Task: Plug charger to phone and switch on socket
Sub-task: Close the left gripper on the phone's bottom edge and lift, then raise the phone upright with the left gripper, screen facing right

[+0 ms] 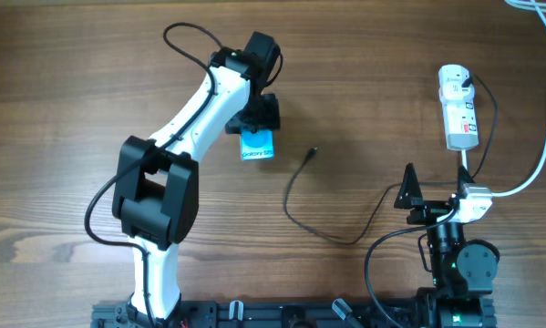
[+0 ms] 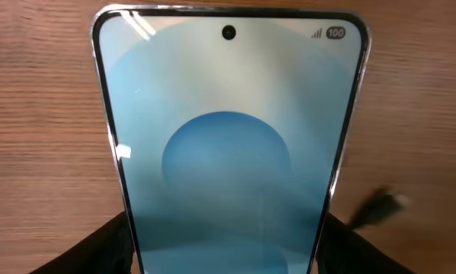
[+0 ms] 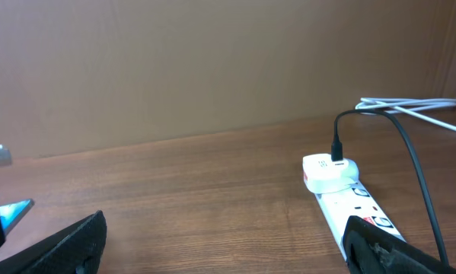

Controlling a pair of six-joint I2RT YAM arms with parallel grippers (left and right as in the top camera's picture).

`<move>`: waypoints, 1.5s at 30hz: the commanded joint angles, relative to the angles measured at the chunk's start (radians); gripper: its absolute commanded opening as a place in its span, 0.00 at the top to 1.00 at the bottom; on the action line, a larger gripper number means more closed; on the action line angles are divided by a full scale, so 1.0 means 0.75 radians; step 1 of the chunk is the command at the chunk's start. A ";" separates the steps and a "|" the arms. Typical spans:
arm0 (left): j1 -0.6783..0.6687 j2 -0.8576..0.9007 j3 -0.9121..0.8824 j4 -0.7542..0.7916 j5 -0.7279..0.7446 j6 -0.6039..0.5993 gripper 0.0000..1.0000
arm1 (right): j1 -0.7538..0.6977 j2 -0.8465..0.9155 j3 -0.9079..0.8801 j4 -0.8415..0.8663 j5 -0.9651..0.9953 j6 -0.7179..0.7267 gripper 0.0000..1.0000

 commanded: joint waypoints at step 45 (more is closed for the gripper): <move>0.301 0.007 0.051 -0.018 1.505 -0.916 0.96 | 0.007 -0.006 -0.002 0.007 0.008 -0.019 0.00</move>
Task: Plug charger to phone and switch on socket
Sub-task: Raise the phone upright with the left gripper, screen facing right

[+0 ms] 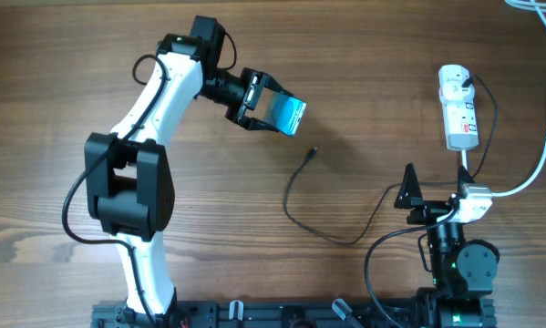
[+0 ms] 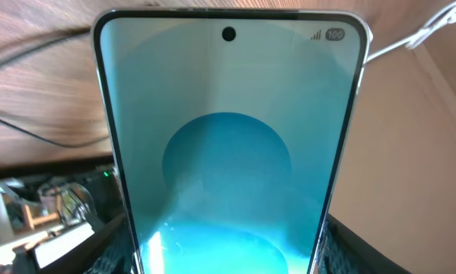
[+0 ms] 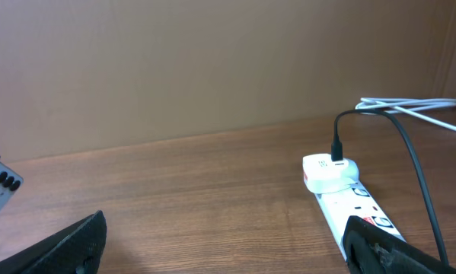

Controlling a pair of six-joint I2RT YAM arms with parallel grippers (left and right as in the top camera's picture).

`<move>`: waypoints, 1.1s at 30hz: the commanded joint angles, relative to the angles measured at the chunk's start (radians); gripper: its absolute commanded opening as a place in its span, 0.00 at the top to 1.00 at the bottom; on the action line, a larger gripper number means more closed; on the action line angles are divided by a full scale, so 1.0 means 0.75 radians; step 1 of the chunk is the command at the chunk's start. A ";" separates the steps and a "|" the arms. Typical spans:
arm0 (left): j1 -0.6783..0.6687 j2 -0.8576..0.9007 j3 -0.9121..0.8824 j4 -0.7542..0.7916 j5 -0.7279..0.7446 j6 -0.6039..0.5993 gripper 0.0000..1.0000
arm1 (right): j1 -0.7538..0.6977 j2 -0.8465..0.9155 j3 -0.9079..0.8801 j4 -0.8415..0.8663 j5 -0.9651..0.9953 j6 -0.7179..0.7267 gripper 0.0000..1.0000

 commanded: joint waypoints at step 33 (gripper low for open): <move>0.062 0.007 0.036 -0.003 0.427 -0.043 0.96 | 0.007 -0.006 -0.002 0.008 0.008 -0.019 0.00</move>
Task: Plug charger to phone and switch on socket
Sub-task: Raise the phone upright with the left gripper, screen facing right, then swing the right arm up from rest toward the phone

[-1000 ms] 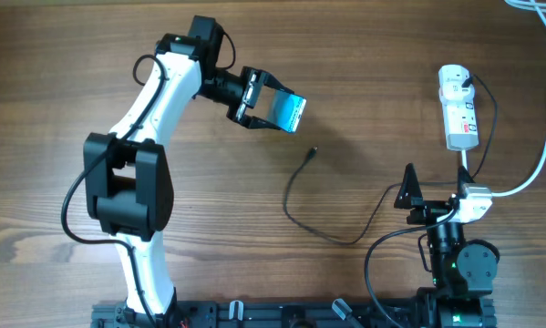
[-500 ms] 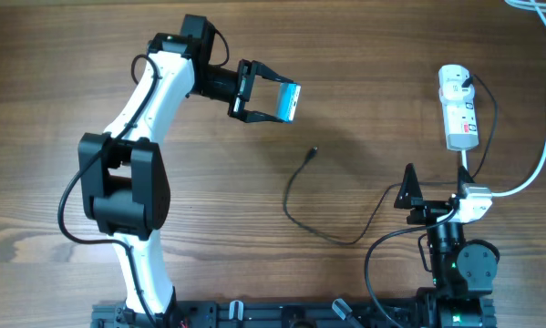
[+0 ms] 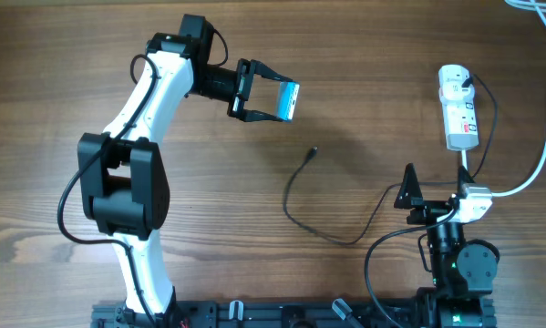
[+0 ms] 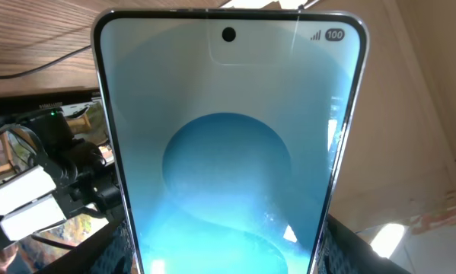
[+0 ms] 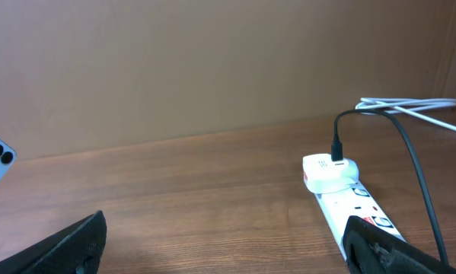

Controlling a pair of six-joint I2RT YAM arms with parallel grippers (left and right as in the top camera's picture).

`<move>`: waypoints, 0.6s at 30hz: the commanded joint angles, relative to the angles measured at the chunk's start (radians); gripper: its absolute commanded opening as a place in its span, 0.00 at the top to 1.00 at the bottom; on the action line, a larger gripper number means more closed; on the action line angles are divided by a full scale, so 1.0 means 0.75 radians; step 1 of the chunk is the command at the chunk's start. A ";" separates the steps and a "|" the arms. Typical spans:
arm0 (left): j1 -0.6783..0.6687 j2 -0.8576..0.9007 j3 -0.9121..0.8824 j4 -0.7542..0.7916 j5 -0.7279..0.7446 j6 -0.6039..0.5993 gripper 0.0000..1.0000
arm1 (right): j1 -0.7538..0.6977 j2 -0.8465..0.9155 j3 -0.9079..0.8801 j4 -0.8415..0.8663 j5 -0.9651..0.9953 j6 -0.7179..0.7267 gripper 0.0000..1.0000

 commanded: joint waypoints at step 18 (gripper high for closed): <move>0.009 0.007 0.036 -0.001 0.074 -0.013 0.96 | 0.007 0.061 0.006 0.007 -0.229 0.240 0.00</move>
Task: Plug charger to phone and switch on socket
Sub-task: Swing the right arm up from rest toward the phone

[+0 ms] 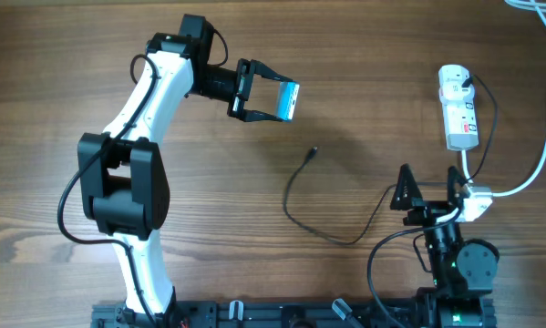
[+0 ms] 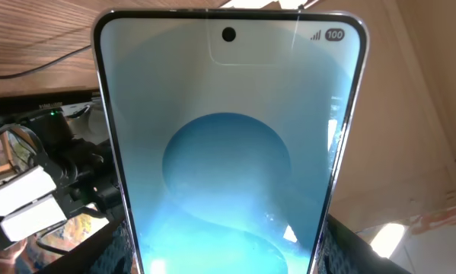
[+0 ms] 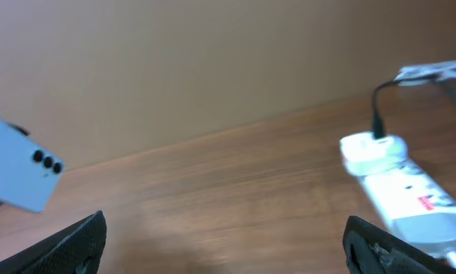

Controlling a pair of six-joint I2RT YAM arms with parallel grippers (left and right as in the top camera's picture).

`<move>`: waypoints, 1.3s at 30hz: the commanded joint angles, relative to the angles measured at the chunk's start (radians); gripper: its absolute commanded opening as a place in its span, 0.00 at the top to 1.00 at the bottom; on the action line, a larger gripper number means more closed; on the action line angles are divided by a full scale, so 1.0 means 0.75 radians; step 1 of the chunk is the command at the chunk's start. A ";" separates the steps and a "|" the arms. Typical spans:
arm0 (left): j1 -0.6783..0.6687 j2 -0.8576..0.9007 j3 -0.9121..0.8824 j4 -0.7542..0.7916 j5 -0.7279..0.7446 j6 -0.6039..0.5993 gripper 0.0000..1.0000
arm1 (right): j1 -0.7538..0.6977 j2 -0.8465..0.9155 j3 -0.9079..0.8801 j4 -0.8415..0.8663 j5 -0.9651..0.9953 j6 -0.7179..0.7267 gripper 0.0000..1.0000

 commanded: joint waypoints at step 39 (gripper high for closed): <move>0.009 0.007 0.036 -0.001 0.058 -0.013 0.96 | 0.007 0.952 1.214 -0.867 -0.489 -0.182 0.00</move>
